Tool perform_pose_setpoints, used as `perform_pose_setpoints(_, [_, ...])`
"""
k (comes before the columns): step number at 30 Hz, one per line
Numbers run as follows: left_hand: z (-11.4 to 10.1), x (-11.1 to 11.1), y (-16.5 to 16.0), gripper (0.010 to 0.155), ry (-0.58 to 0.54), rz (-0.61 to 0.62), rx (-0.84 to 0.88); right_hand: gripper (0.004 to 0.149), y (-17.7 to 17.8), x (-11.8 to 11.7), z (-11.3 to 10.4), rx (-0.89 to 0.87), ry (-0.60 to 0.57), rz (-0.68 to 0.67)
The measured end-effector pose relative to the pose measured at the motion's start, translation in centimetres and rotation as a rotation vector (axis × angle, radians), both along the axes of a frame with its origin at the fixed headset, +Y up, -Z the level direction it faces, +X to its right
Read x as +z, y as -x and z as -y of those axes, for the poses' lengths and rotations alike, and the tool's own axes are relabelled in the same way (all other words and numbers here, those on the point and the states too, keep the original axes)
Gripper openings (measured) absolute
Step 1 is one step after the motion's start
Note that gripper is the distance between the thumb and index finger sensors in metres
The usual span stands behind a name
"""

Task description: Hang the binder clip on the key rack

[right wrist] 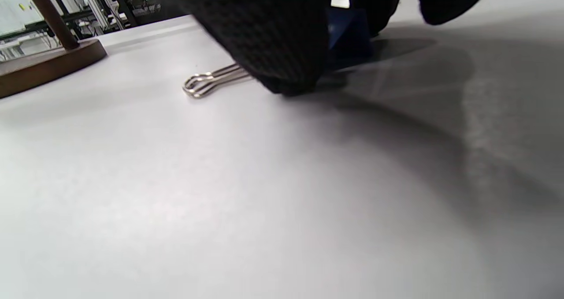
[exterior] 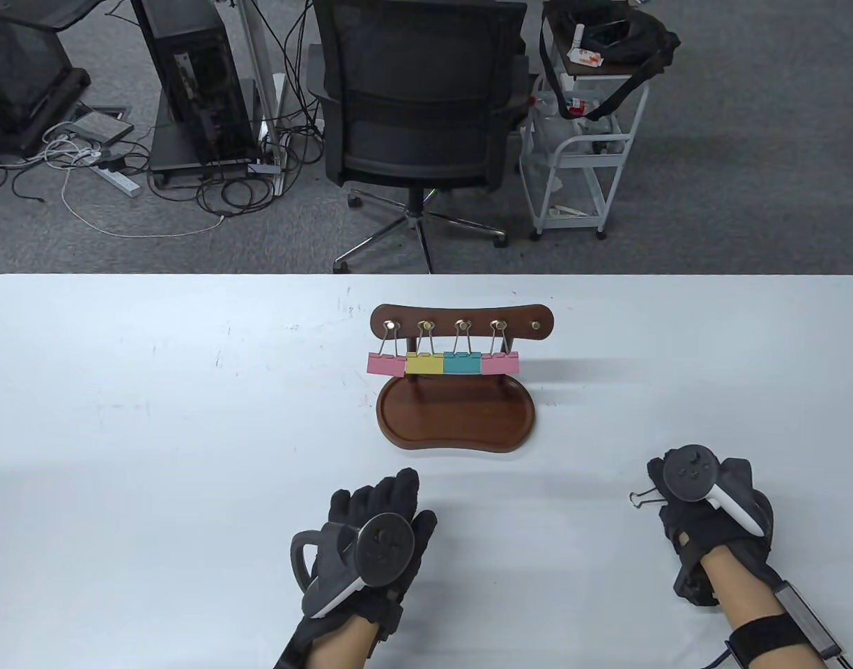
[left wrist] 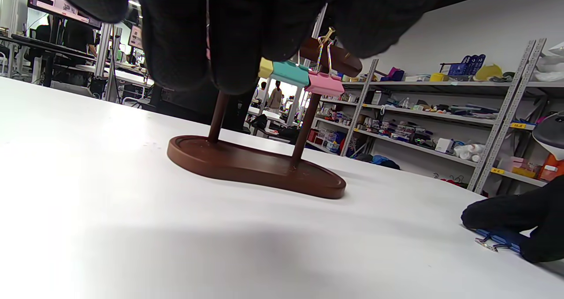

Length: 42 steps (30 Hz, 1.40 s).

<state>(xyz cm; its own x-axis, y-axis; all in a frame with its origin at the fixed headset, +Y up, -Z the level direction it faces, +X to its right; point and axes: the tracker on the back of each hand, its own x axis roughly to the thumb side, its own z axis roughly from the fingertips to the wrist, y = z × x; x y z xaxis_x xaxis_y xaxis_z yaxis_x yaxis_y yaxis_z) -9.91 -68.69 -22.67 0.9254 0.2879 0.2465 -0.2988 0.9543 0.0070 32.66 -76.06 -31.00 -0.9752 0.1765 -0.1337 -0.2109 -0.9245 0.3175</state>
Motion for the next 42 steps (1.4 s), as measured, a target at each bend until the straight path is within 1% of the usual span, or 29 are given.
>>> perform_pose_setpoints(15, [0.0, 0.0, 0.1, 0.067, 0.013, -0.004, 0.000, 0.068, 0.2, 0.0, -0.2, 0.099, -0.017, -0.017])
perform_pose_setpoints(24, [0.1, -0.1, 0.0, 0.067, 0.021, -0.002, -0.003, 0.067, 0.2, -0.1, -0.2, 0.107, -0.040, -0.003])
perform_pose_setpoints(31, [0.1, -0.1, 0.1, 0.067, 0.022, -0.006, 0.000, 0.067, 0.5, -0.3, -0.8, 0.112, -0.070, -0.003])
perform_pose_setpoints(36, [0.1, -0.1, 0.0, 0.068, 0.023, -0.003, 0.000, 0.069, 0.5, -0.2, -1.2, 0.105, -0.094, -0.001])
perform_pose_setpoints(42, [0.1, -0.2, 0.1, 0.068, 0.036, -0.007, 0.000, 0.071, 0.4, 0.0, -1.2, 0.102, -0.098, -0.002])
